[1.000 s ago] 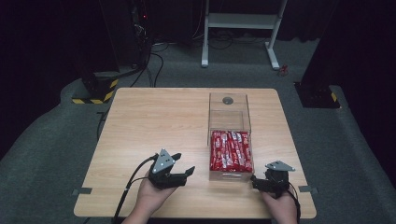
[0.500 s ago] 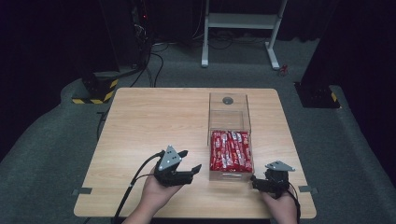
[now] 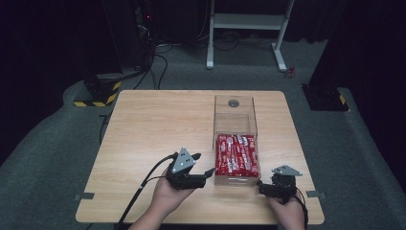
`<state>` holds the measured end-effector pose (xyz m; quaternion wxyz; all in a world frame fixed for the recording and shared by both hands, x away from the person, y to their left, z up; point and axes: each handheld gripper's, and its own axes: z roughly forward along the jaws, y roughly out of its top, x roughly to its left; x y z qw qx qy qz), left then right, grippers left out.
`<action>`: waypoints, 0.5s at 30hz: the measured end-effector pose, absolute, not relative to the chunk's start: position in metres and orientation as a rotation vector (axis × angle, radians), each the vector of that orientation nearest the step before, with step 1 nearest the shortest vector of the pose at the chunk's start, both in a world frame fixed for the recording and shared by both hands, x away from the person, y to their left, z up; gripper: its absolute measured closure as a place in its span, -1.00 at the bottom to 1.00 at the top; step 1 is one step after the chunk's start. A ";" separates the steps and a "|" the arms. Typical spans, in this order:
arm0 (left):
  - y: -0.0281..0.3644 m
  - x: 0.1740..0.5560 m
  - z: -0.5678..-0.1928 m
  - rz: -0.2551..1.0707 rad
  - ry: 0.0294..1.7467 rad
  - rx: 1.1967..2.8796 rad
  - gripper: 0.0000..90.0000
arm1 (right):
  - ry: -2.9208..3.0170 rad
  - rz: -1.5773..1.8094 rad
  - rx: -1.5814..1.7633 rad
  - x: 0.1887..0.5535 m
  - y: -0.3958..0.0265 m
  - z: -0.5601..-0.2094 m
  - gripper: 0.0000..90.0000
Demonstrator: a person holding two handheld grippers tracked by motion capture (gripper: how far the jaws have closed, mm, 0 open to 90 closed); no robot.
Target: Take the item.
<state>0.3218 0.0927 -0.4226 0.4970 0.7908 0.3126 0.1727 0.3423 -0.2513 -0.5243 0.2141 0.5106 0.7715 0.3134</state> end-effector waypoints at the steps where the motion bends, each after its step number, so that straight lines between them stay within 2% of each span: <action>1: 0.091 0.322 -0.423 0.415 0.753 1.914 -0.32 | 2.141 0.869 1.415 0.342 -0.251 -0.524 -0.73; 15: 0.065 0.327 -0.419 0.383 0.712 1.928 -0.31 | 2.144 0.871 1.413 0.342 -0.251 -0.524 -0.73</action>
